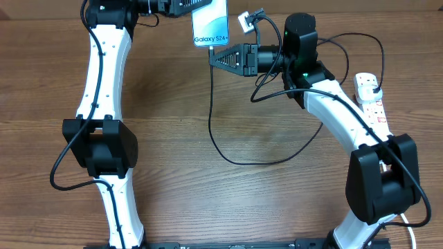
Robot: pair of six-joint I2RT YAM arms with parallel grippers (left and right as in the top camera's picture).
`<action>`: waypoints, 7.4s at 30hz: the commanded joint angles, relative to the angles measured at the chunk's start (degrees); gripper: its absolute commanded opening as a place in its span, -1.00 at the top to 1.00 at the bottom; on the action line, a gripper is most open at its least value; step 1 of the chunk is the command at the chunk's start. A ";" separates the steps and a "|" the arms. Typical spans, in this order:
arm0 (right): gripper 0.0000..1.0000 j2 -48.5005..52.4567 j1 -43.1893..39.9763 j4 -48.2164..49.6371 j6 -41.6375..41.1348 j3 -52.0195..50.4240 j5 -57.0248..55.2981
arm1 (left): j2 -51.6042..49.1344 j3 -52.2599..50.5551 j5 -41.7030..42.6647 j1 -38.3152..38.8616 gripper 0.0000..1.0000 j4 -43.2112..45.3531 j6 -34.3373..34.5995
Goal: Plug charger to phone and switch on socket
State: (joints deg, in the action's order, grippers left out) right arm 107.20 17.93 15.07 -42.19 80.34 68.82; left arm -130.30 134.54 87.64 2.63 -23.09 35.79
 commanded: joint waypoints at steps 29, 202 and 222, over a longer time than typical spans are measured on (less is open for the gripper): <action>0.92 -1.36 -1.14 -0.02 0.22 1.92 0.26 | 0.66 0.50 0.50 0.00 0.92 0.22 -1.53; -1.00 -1.33 -6.80 -58.42 9.70 4.90 -40.33 | -21.55 -5.20 -47.41 7.61 0.61 -36.46 -23.61; -1.00 -1.33 -6.82 -58.53 9.68 4.87 -42.23 | -21.55 -5.20 -62.55 7.89 -0.55 -39.47 -23.78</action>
State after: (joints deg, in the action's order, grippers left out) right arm 107.09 11.29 -43.42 -32.97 84.51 27.51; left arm -148.75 130.91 34.41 11.29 -62.00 13.13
